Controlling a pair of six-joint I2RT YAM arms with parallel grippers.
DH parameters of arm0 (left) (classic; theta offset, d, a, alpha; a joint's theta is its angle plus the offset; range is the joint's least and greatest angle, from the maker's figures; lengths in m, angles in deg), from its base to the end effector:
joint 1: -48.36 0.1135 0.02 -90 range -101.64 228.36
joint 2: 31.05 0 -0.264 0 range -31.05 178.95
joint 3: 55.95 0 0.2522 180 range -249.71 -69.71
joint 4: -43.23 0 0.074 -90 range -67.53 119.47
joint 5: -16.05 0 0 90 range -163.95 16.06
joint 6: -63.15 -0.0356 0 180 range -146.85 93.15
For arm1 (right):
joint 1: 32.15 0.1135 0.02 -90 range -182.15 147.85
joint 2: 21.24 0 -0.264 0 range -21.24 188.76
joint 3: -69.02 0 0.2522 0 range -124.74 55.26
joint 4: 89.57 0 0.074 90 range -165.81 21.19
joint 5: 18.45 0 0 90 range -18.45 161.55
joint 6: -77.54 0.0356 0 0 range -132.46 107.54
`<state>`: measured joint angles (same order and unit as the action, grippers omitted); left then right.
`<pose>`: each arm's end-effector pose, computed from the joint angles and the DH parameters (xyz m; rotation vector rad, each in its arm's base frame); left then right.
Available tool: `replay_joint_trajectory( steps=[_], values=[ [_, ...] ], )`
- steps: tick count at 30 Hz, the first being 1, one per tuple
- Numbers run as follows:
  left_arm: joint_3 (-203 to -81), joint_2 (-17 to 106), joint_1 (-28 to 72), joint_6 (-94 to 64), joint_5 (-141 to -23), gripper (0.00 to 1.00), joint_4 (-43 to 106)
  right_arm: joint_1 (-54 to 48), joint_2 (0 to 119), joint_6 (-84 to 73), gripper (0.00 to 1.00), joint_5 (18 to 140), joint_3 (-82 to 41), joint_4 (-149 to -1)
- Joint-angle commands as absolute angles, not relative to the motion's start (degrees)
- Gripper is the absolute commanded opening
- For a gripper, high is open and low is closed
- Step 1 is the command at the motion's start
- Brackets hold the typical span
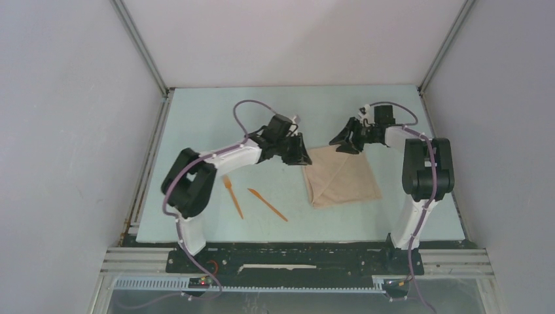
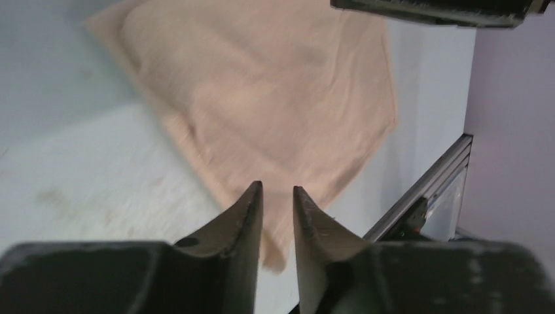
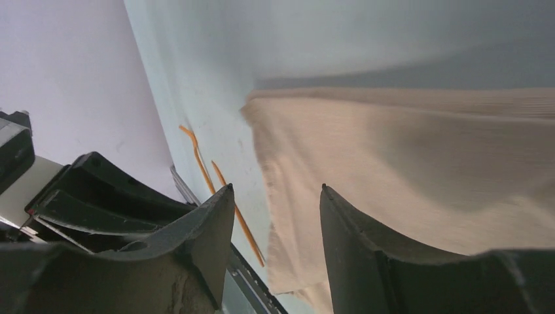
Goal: Fold the napkin into a case and place the utensils inside
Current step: Fold the top corner of the square-folded napkin at the center of the board.
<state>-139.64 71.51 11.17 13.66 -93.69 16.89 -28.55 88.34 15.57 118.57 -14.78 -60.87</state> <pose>0.3049 -0.2464 0.2133 0.1091 2.5603 -1.0070 0.3903 0.0506 0.1726 0.1875 2.5043 1.2582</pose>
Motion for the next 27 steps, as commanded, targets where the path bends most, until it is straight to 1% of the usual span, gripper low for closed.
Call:
replay_joint_trajectory(
  steps=[1, 2, 5, 8, 13, 15, 17, 20, 27],
  values=[
    [-150.9, 81.2, 10.1, 16.4, -90.8, 0.24, 18.4, -33.3, 91.4, 16.8, 0.58, 125.1, -13.5, -69.2],
    [-153.1, 83.3, 10.1, 15.9, -91.3, 0.21, 17.5, -34.1, 91.7, 16.6, 0.58, 125.5, -13.5, -69.5],
    [-156.2, 87.3, 10.2, 14.3, -91.3, 0.2, 18.2, -36.3, 93.0, 16.8, 0.57, 126.5, -13.5, -70.4],
    [-158.3, 90.8, 11.2, 14.6, -91.9, 0.15, 17.8, -37.3, 94.6, 18.2, 0.57, 127.6, -13.5, -72.9],
    [-158.6, 92.7, 12.9, 14.2, -89.4, 0.12, 17.0, -38.7, 97.5, 21.5, 0.57, 128.8, -13.6, -78.3],
    [-158.9, 94.0, 13.6, 14.8, -89.5, 0.08, 16.2, -39.4, 98.7, 22.8, 0.57, 129.2, -13.6, -80.0],
    [-158.7, 94.8, 14.0, 15.2, -89.7, 0.01, 15.9, -39.8, 99.3, 23.1, 0.57, 128.8, -13.6, -80.4],
    [-157.2, 94.7, 14.0, 15.6, -89.1, 0.0, 16.1, -40.5, 100.1, 24.8, 0.57, 128.1, -13.8, -81.7],
    [-152.9, 93.1, 15.4, 18.2, -87.2, 0.0, 17.3, -42.6, 101.7, 27.8, 0.57, 124.2, -17.3, -77.4]
  ],
)
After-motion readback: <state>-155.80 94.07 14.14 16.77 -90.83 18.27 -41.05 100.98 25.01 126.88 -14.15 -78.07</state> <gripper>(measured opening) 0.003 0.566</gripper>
